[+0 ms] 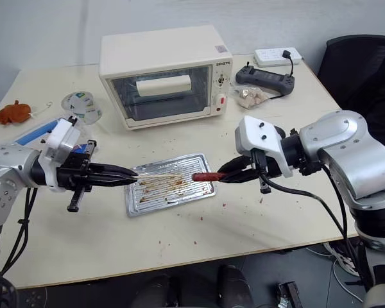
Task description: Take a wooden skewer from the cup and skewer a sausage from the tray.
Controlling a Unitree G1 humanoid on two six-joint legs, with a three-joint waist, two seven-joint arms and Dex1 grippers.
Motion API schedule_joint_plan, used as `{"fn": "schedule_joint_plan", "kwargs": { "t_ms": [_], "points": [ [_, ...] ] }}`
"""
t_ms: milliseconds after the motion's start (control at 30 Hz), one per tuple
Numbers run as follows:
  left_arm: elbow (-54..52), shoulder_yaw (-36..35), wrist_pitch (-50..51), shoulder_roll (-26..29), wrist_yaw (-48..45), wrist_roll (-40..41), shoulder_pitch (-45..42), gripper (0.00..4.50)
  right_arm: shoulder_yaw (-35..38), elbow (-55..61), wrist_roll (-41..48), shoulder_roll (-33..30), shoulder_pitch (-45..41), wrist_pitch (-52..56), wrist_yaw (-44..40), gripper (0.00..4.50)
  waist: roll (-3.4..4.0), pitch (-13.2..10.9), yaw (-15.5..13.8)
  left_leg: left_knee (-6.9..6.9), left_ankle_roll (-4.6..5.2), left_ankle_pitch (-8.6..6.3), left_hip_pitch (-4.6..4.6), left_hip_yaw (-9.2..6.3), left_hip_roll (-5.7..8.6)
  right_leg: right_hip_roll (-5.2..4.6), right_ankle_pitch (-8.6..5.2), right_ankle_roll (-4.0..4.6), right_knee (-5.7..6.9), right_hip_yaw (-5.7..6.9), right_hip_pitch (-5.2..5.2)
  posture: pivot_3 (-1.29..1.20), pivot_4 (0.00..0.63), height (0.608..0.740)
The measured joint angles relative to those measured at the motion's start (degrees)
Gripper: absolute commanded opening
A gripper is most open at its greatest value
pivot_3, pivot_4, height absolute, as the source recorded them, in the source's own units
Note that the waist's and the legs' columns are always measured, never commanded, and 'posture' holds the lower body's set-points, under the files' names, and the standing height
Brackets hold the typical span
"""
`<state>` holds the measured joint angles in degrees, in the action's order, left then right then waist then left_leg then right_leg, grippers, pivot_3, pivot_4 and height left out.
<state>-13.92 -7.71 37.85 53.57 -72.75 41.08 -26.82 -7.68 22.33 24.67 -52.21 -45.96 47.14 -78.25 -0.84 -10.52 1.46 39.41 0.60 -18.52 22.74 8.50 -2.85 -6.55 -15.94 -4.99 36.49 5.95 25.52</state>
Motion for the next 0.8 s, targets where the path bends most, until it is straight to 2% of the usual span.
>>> {"fn": "schedule_joint_plan", "kwargs": {
  "t_ms": [800],
  "points": [
    [1.0, 2.2, -0.6, -0.9, -1.4, -0.5, -2.5, 0.0, -0.1, 2.6, 4.8, -0.5, -0.1, 1.8, 4.3, 0.65, 0.0, 0.0, 0.0, 0.02, 0.01, 0.0, 0.0, 0.0, 0.0, 0.01, 0.0, 0.0, 0.0, 0.0, 0.0, 0.0, 0.15, 0.74]
  ]
}}
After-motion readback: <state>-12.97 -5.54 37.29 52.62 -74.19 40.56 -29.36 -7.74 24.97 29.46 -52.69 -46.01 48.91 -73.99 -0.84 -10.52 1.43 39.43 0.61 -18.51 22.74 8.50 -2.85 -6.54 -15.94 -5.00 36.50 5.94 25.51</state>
